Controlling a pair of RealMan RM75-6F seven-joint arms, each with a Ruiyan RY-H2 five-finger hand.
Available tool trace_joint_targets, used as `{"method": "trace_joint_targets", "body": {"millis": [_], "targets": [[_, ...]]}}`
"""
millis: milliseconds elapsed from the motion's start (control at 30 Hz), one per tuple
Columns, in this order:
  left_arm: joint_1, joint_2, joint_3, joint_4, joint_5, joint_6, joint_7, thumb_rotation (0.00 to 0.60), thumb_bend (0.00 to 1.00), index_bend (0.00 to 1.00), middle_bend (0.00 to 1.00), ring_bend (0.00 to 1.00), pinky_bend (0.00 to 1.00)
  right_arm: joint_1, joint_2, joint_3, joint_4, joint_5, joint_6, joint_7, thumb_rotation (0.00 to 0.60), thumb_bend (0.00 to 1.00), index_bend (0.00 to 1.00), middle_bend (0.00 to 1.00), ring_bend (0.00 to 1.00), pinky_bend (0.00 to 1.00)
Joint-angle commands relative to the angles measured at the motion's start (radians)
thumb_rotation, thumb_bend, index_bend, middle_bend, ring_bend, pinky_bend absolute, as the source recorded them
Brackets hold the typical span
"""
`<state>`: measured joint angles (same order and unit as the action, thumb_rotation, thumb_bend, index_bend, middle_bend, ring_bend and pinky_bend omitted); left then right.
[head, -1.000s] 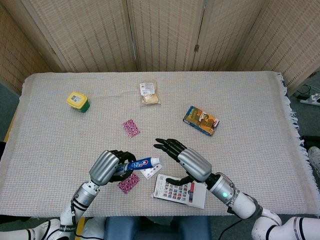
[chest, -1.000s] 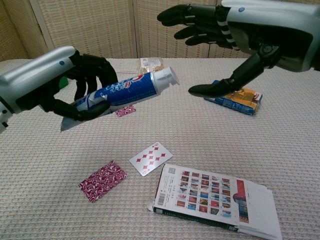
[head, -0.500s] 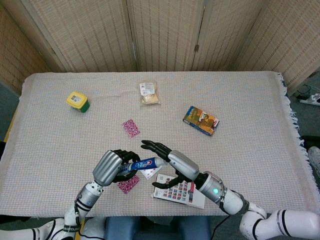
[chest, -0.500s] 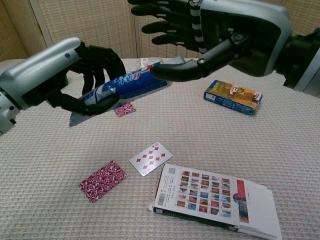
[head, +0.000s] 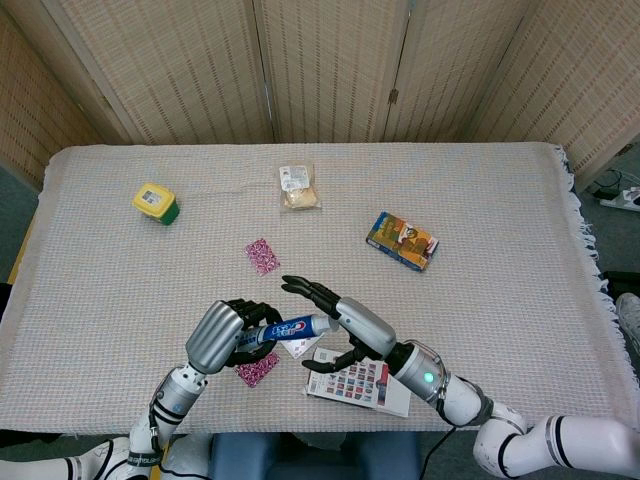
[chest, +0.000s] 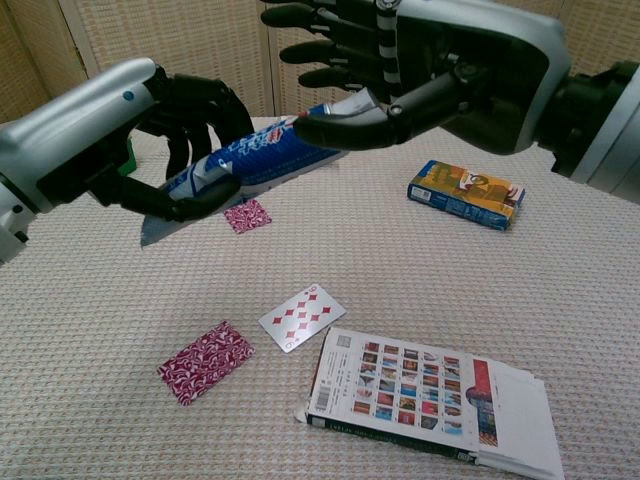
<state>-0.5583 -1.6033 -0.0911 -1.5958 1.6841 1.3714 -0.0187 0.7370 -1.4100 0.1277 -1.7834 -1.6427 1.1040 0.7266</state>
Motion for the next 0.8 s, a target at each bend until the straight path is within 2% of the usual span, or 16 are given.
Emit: {"method": "trace_joint_targets", "body": {"millis": [33, 433, 800], "targets": [[0.0, -0.002, -0.001, -0.002, 0.001, 0.002, 0.0, 0.6, 0.76, 0.79, 0.83, 0.71, 0.68, 0.007, -0.018, 0.0, 0.012, -0.002, 0.006, 0.019, 0.577, 0.33, 0.0, 0.0, 0.0, 0.0], [-0.001, -0.005, -0.009, -0.012, -0.002, 0.01, -0.029, 0.6, 0.77, 0.79, 0.83, 0.72, 0.68, 0.026, -0.075, 0.001, 0.049, -0.015, 0.033, 0.079, 0.578, 0.33, 0.0, 0.0, 0.0, 0.0], [0.001, -0.009, -0.011, -0.002, -0.003, 0.017, -0.045, 0.6, 0.77, 0.8, 0.83, 0.72, 0.68, 0.036, -0.082, 0.002, 0.06, -0.013, 0.045, 0.095, 0.579, 0.33, 0.0, 0.0, 0.0, 0.0]]}}
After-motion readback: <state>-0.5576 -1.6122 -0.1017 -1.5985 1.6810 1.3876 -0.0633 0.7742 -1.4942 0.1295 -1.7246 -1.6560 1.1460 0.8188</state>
